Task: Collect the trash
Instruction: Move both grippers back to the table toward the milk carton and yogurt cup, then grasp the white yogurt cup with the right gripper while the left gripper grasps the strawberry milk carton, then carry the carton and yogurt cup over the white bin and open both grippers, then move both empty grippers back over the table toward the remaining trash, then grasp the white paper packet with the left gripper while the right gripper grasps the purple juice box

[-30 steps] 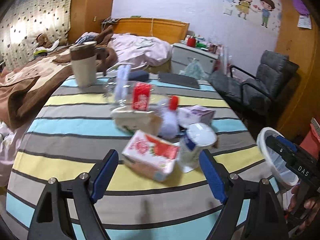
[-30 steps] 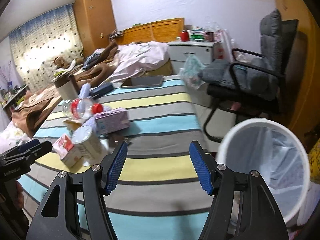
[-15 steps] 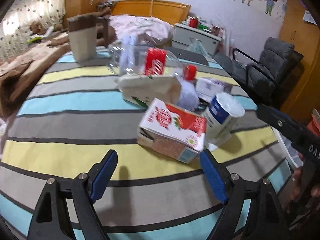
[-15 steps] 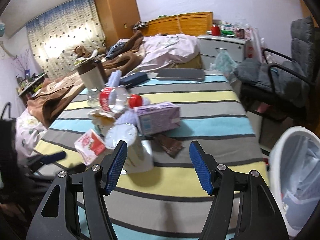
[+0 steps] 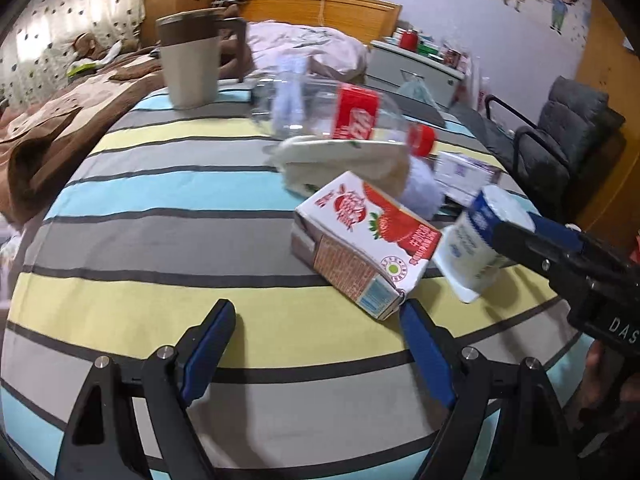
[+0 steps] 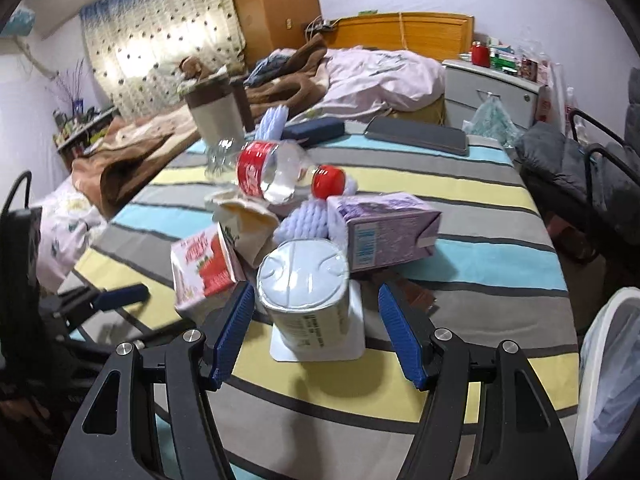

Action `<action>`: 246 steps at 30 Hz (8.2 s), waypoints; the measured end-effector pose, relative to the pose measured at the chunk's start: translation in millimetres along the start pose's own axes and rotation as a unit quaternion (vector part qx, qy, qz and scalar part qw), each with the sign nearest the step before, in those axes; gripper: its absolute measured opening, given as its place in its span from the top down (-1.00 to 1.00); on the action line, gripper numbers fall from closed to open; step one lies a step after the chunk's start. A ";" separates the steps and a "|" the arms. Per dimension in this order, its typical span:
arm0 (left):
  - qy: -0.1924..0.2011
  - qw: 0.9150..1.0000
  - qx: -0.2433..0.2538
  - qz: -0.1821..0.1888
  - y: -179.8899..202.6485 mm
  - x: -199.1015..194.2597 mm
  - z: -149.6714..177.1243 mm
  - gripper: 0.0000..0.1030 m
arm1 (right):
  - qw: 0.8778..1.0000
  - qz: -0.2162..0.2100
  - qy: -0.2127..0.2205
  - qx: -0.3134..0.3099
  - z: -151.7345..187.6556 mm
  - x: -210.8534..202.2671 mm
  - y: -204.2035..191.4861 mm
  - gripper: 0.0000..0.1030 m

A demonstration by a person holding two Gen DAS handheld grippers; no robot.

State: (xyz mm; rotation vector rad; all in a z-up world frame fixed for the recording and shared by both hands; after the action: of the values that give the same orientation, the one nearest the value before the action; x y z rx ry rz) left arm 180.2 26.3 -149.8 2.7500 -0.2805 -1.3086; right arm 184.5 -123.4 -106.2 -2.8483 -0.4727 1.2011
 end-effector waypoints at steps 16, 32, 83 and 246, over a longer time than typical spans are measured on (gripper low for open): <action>0.029 0.999 -0.043 0.003 -37.4 -21.7 -14.9 -0.67 | 1.000 -0.001 -0.016 0.017 3.8 9.1 4.7 0.00; 0.005 0.999 -0.032 0.005 -0.4 15.3 -39.4 -0.68 | 0.999 0.030 0.011 0.035 3.4 -5.4 24.5 0.01; 0.076 0.995 0.058 0.038 99.5 -45.5 -46.1 -0.13 | 0.990 0.072 0.073 0.095 9.9 -69.0 77.8 0.01; 0.058 0.993 -0.059 -0.079 -84.0 -9.4 -71.0 -0.59 | 0.996 0.037 0.020 0.084 -25.1 12.1 47.8 -0.30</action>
State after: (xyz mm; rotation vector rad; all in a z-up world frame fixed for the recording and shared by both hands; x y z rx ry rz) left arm 240.3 110.2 -110.7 2.7814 0.0245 -1.1491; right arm 223.0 -163.0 -103.1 -2.7623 -0.2553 1.1339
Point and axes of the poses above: each gripper's, at about its wrist camera, not at the fingertips, and x roughly the way its jaws point, y to its right, z to its underside, the point moved 9 cm from there along x, roughly the way its jaws point, and after that the axes turned 1 degree about y, right-handed, at the moved point
